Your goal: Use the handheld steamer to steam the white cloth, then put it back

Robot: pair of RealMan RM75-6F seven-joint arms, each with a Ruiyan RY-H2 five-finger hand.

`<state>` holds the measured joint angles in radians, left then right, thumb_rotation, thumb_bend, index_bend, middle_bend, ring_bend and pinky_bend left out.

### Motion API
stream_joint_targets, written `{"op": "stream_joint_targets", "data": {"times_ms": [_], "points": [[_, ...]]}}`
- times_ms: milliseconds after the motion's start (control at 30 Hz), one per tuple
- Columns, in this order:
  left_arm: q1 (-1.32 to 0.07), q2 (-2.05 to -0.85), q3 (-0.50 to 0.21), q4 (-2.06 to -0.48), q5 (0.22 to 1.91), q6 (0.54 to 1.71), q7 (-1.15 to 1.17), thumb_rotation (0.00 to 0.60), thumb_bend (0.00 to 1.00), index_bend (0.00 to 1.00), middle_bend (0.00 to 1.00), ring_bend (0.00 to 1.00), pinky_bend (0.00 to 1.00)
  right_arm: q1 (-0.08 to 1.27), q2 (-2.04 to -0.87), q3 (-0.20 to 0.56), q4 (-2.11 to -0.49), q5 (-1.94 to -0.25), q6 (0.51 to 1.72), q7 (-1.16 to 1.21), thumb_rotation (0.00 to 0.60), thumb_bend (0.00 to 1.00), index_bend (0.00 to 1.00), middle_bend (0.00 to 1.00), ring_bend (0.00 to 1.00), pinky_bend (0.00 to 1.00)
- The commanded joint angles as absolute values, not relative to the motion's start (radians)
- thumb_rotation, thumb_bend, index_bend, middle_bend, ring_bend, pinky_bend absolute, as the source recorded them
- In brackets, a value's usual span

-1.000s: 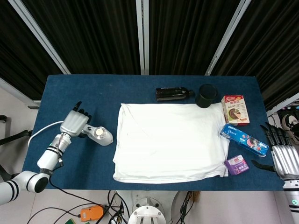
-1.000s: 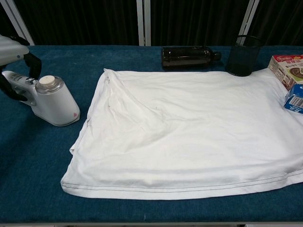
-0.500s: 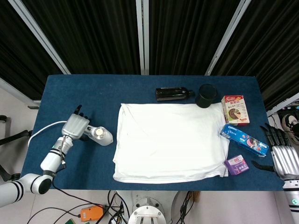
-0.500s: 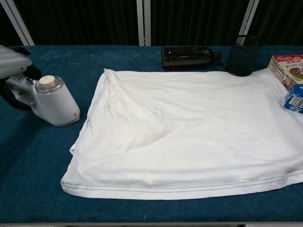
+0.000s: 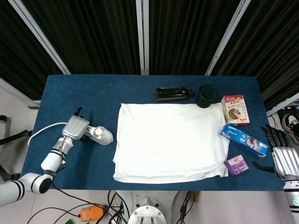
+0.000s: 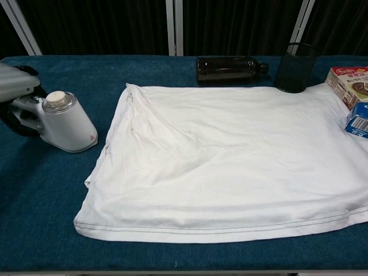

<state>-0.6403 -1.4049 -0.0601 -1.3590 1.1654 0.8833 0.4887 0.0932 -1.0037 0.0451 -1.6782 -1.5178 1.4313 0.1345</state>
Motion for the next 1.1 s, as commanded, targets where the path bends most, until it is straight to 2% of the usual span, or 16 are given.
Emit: {"op": "stream_joint_targets", "data": {"times_ms": [33, 333, 433, 533, 633, 700, 767, 867, 967, 1067, 1100], "points": [[-0.641, -1.406, -0.055, -1.356, 1.171, 0.880, 0.477, 0.501, 0.19, 0.62, 0.63, 0.53, 0.00, 0.094, -1.004, 0.045, -1.677, -1.516, 1.428, 0.136, 0.600, 0.15, 0.00, 0.01, 0.00, 0.00], [-0.645, -1.403, -0.047, -1.340, 1.183, 0.859, 0.423, 0.507, 0.19, 0.75, 0.71, 0.60, 0.00, 0.093, -1.003, 0.046, -1.677, -1.514, 1.430, 0.143, 0.600, 0.15, 0.00, 0.01, 0.00, 0.00], [-0.645, -1.403, -0.045, -1.335, 1.180, 0.852, 0.406, 0.508, 0.20, 0.80, 0.76, 0.66, 0.00, 0.088, -1.003, 0.048, -1.677, -1.511, 1.439, 0.146, 0.600, 0.15, 0.00, 0.01, 0.00, 0.00], [-0.643, -1.399, -0.042, -1.335, 1.189, 0.847, 0.378, 0.520, 0.25, 0.84, 0.79, 0.69, 0.00, 0.085, -1.001, 0.048, -1.678, -1.510, 1.445, 0.150, 0.600, 0.15, 0.00, 0.01, 0.00, 0.00], [-0.638, -1.397, -0.041, -1.334, 1.214, 0.861, 0.345, 0.571, 0.39, 0.86, 0.82, 0.71, 0.00, 0.084, -1.000, 0.047, -1.678, -1.513, 1.446, 0.153, 0.600, 0.15, 0.00, 0.01, 0.00, 0.00], [-0.635, -1.395, -0.040, -1.334, 1.233, 0.872, 0.320, 0.594, 0.49, 0.87, 0.83, 0.73, 0.05, 0.084, -1.000, 0.047, -1.678, -1.515, 1.445, 0.155, 0.600, 0.15, 0.00, 0.01, 0.00, 0.00], [-0.635, -1.392, -0.038, -1.332, 1.247, 0.875, 0.307, 0.600, 0.56, 0.87, 0.84, 0.74, 0.17, 0.085, -1.000, 0.047, -1.678, -1.516, 1.445, 0.156, 0.600, 0.15, 0.00, 0.01, 0.00, 0.00], [-0.640, -1.383, -0.036, -1.332, 1.262, 0.864, 0.276, 0.600, 0.62, 0.89, 0.86, 0.76, 0.35, 0.085, -0.999, 0.047, -1.680, -1.519, 1.445, 0.159, 0.600, 0.15, 0.00, 0.01, 0.00, 0.00], [-0.646, -1.375, -0.039, -1.336, 1.272, 0.850, 0.237, 0.600, 0.67, 0.90, 0.88, 0.78, 0.46, 0.085, -0.997, 0.047, -1.682, -1.522, 1.448, 0.160, 0.600, 0.15, 0.00, 0.01, 0.00, 0.00], [-0.651, -1.369, -0.042, -1.341, 1.283, 0.839, 0.193, 0.600, 0.74, 0.91, 0.89, 0.79, 0.63, 0.085, -0.996, 0.046, -1.686, -1.526, 1.448, 0.156, 0.600, 0.15, 0.00, 0.01, 0.00, 0.00], [-0.653, -1.363, -0.044, -1.345, 1.284, 0.831, 0.176, 0.600, 0.75, 0.91, 0.89, 0.79, 0.64, 0.086, -0.995, 0.045, -1.688, -1.528, 1.448, 0.154, 0.600, 0.15, 0.00, 0.01, 0.00, 0.00]]}}
